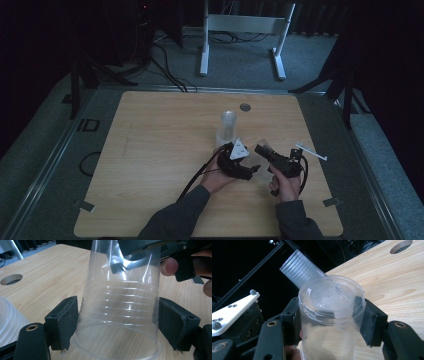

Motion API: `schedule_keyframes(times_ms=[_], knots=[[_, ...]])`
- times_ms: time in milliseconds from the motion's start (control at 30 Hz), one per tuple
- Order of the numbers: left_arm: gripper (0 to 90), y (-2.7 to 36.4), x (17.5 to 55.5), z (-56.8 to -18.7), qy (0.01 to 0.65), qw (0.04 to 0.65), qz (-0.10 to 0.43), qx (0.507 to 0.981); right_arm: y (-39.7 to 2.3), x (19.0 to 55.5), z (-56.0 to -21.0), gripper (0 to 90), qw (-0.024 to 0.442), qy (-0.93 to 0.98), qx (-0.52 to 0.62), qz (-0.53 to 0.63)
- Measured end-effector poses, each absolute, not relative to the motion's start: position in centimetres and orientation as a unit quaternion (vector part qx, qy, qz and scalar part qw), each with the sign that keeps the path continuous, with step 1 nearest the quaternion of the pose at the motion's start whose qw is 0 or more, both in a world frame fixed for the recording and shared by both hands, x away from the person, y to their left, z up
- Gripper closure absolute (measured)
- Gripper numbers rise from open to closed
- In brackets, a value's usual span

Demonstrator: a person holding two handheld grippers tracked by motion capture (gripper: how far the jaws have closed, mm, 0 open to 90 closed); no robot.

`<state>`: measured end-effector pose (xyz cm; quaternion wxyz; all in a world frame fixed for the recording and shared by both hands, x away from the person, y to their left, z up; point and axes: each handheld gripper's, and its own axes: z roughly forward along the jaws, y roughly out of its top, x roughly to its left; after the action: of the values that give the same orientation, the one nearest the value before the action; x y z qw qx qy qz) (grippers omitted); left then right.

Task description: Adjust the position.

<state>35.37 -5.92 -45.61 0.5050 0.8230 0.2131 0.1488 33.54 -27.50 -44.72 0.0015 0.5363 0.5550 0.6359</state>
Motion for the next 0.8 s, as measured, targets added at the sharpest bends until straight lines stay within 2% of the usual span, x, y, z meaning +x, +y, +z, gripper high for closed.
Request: schedule_keyframes(times_ms=[333, 800], knots=[[26.8, -5.86, 35.20, -45.67, 0.217, 0.519, 0.153, 0.813, -27.69, 33.58, -44.87, 42.7, -0.010, 0.548, 0.538, 0.641], [25.5, -6.13, 35.09, -45.94, 0.214, 0.509, 0.155, 0.819, -27.75, 33.66, -45.08, 42.7, -0.014, 0.544, 0.543, 0.639]])
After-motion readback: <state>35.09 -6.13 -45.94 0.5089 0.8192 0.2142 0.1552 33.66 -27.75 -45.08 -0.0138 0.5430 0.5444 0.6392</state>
